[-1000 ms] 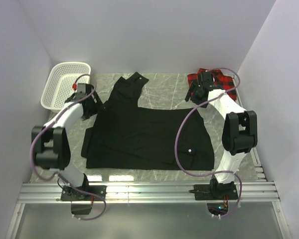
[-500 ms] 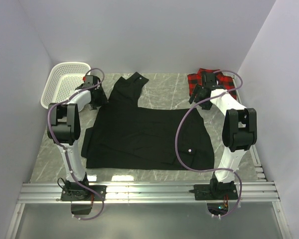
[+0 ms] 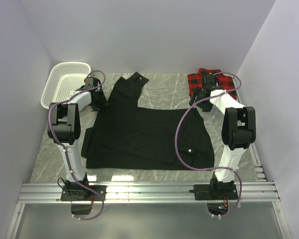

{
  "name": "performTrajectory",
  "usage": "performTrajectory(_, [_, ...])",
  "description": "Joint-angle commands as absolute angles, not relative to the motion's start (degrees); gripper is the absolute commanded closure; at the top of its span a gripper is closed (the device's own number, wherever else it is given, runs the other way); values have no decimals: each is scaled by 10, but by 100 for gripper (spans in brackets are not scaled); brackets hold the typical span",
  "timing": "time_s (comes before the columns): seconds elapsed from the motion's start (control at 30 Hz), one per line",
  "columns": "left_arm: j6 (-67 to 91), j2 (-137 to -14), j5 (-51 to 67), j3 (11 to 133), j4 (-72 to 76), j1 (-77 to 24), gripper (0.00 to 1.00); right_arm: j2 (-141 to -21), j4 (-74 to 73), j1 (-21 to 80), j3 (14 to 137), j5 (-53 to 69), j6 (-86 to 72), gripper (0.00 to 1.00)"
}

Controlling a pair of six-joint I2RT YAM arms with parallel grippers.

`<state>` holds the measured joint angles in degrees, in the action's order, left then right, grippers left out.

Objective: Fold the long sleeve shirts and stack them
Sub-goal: Fold the shirt

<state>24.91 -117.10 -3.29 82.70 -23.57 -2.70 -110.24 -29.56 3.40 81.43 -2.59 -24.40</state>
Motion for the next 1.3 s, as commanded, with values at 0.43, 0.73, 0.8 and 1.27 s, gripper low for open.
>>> performTrajectory(0.43, [230,-1142,-35,797,-236,-25,41,-1161,-299,6,867,35,-148,23])
performTrajectory(0.73, [225,-1128,-26,801,-239,-25,41,-1209,-330,9,909,19,-130,24])
performTrajectory(0.8, [220,-1130,-18,804,-243,-25,41,-1214,-339,11,915,16,-126,26])
performTrajectory(1.27, [214,-1132,-42,824,-265,-25,43,-1237,-375,44,947,-30,-104,39])
